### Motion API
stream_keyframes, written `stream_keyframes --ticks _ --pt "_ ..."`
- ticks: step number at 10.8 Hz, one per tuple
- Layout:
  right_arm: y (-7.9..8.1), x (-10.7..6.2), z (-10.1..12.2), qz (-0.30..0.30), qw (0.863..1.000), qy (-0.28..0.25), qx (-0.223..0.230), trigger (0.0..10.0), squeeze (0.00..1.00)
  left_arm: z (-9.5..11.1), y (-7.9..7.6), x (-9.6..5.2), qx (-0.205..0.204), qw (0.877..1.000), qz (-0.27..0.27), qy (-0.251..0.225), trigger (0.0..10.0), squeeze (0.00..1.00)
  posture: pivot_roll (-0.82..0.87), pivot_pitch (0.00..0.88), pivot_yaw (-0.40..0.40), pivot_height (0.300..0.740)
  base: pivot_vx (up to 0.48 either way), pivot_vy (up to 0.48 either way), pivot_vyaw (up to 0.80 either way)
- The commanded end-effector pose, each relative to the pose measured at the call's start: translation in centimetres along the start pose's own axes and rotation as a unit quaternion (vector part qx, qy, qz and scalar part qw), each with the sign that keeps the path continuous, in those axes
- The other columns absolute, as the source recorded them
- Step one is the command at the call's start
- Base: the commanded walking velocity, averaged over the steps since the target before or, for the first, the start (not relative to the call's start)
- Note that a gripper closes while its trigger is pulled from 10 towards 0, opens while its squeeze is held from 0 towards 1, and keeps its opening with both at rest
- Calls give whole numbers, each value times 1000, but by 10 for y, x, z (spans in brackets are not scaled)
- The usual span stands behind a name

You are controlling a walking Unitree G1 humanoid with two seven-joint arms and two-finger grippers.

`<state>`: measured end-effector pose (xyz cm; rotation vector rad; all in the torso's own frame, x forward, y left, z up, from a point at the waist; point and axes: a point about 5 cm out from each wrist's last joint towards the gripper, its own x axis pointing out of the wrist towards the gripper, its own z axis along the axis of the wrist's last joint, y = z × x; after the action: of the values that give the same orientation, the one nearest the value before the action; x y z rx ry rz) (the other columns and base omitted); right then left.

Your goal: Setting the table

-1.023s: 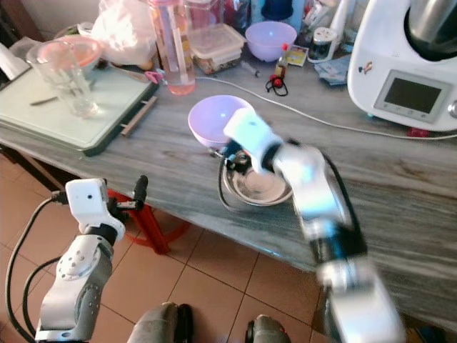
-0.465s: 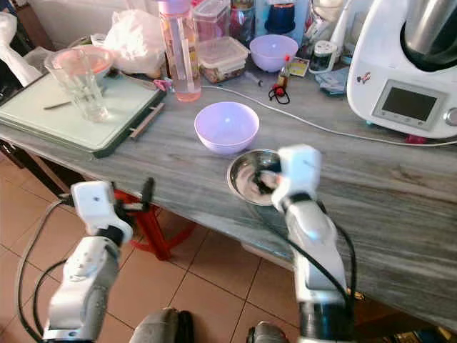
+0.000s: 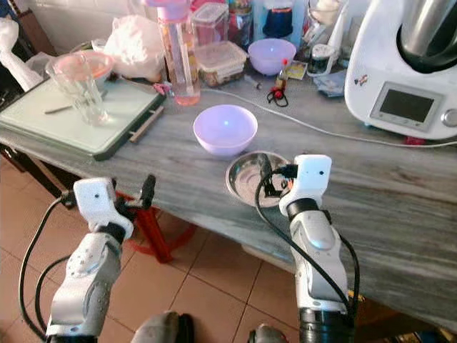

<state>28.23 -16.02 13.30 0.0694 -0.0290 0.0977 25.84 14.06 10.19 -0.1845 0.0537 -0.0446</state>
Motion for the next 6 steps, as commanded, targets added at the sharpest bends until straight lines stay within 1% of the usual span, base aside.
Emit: stream_keyframes --ticks 1,3,5,6 --pt "1 3 1 1 1000 -3 -1 10000 0 -2 5 -1 -1 1000 9 4 10000 0 -11 11 57 740 -289 0 0" --pt "2 5 3 2 1000 -7 3 10000 0 -2 3 1 0 1000 8 3 10000 0 -12 10 56 740 -313 0 -531" --pt "4 7 6 7 1000 -12 5 10000 0 -2 3 2 0 1000 8 1 10000 0 -13 11 54 740 -298 0 -631" --pt "4 9 6 7 1000 -14 9 10000 0 -2 3 2 0 1000 9 1 10000 0 -13 13 53 740 -300 0 0"
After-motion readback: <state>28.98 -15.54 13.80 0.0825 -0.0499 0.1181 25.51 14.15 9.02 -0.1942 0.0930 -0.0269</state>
